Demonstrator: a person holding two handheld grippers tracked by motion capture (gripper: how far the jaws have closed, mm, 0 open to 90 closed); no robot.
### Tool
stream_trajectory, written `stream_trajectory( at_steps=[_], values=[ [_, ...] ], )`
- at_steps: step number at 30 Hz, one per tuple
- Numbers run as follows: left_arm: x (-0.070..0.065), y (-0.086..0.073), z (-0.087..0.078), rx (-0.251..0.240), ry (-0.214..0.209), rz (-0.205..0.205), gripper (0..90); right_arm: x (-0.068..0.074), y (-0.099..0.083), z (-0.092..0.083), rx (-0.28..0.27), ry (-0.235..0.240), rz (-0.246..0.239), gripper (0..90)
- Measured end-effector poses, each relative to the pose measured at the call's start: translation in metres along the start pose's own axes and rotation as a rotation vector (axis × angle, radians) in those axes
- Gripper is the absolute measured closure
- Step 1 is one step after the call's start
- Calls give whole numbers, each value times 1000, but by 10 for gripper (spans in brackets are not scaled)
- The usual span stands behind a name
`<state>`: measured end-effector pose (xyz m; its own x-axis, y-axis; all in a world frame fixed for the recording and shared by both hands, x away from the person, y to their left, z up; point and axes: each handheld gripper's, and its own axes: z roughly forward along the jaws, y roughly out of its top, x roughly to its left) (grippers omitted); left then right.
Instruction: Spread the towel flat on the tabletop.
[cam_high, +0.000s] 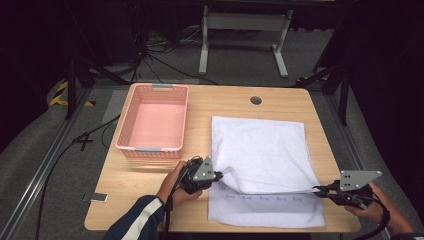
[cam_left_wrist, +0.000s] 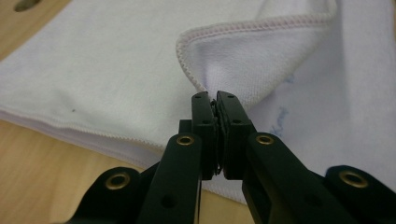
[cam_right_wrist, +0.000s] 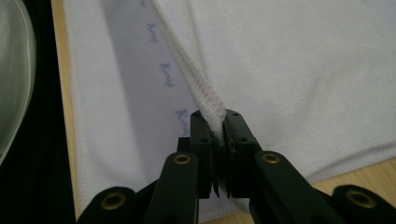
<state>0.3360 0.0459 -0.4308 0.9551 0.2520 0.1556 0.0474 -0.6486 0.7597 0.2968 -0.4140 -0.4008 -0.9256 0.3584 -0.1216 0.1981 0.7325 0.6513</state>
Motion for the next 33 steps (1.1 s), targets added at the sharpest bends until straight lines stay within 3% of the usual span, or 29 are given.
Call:
stream_trajectory(
  at_steps=[2, 3, 6, 7, 8, 12, 13, 15, 16, 18, 19, 20, 22, 23, 24, 26, 28, 29, 30, 31, 32, 33],
  values=[
    [-8, 0, -3, 21, 9, 23, 868, 5, 4, -3, 22, 17, -39, 840],
    [-8, 4, -7, 3, 30, 13, 868, 6, 6, -6, 19, 20, -46, 841],
    [8, 20, -13, 5, 84, -1, 870, -1, 14, -12, -16, -8, -22, 848],
    [8, 20, -13, 5, 84, -1, 870, -8, 19, -15, -27, -39, -11, 850],
    [22, 30, -18, -34, 92, -25, 870, -14, 24, -17, -38, -55, 3, 851],
    [23, 37, -29, -94, 76, -21, 870, -18, 32, -26, -66, -35, -18, 850],
    [13, 36, -35, -118, 49, -8, 870, -12, 34, -33, -65, -24, -46, 848],
    [7, 34, -37, -120, 42, 13, 870, -5, 32, -38, -60, -7, -64, 847],
    [-1, 31, -39, -123, 16, 21, 870, -5, 32, -38, -60, -7, -64, 847],
    [-16, 22, -40, -60, -43, 73, 868, 7, 27, -41, -43, 50, -80, 841],
    [-16, 22, -40, -60, -43, 73, 868, 13, 24, -38, -8, 90, -107, 839],
    [-25, 12, -33, -8, -90, 82, 866, 19, 21, -34, 36, 108, -123, 828],
    [-34, 0, -23, 83, -130, 110, 861, 29, 16, -24, 115, 172, -157, 802],
    [-36, -6, -19, 102, -158, 83, 851, 36, 13, -15, 164, 209, -186, 786],
    [-36, -11, -16, 110, -183, 61, 823, 39, 10, -9, 182, 235, -184, 743],
    [-37, -17, -15, 112, -170, 6, 668, 41, 7, -1, 201, 276, -171, 661],
    [-34, -17, -22, 51, -157, -57, 578, 43, 6, 0, 197, 311, -182, 584],
    [-34, -17, -22, 51, -157, -57, 546, 43, 6, 0, 197, 311, -182, 584],
    [-32, -15, -26, 11, -137, -95, 546, 43, 7, -3, 171, 289, -181, 542],
    [-30, -13, -27, -9, -119, -114, 487, 37, 11, -13, 95, 230, -141, 532],
    [-25, -9, -27, -23, -62, -145, 429, 33, 14, -17, 45, 188, -116, 513],
    [-25, -9, -27, -23, -62, -145, 395, 33, 14, -17, 45, 188, -116, 513]
  ],
)
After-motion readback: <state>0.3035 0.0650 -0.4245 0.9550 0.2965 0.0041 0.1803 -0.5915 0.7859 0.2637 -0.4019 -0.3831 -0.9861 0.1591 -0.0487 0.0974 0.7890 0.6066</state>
